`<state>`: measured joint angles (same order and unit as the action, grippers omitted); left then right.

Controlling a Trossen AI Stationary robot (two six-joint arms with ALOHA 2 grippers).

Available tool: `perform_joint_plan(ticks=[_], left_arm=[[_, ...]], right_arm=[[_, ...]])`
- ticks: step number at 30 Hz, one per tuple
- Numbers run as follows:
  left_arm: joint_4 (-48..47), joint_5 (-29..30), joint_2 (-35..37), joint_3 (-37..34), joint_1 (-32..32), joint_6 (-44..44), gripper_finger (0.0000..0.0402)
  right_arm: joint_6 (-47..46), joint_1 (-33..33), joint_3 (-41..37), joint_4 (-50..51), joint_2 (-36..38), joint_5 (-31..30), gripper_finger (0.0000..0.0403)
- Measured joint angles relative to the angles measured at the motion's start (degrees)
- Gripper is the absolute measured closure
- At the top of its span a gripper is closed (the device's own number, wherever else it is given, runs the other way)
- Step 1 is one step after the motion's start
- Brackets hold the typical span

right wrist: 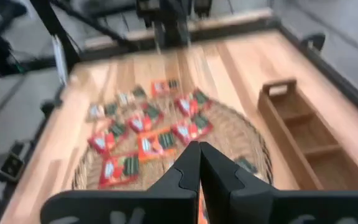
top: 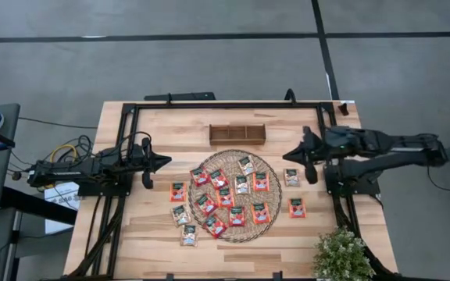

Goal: Pick & Place Tea
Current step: Put the brown tea bag into the right slot of the wooden organizer

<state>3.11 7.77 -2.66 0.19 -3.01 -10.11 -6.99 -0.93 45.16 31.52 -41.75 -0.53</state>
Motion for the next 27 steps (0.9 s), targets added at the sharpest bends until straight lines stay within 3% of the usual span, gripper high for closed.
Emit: perform_joint_plan(ticks=[8,11,15,19,27], left_arm=[[0.0,-0.02,0.0,0.02,-0.01,0.04,0.0394],[-0.07,-0.46,0.0,0.01,-0.01,0.02,0.0394],[-0.23,-1.8,0.0,0.01,-0.02,0.07,0.0393],[-0.29,-1.9,0.0,0.0,-0.02,0.09,0.0393],[-0.37,-1.92,0.0,0.0,-0.02,0.13,0.0393]], right_arm=[[-0.05,2.85,8.93,3.25,-15.58,-0.03,0.0403],[-1.18,4.27,11.43,10.74,-19.94,-0.01,0.0403],[-10.76,6.52,13.78,28.72,-24.72,0.75,0.0403],[-12.65,6.92,13.49,39.0,-27.12,3.62,0.0403],[-11.51,4.59,11.63,40.12,-27.52,5.04,0.0372]])
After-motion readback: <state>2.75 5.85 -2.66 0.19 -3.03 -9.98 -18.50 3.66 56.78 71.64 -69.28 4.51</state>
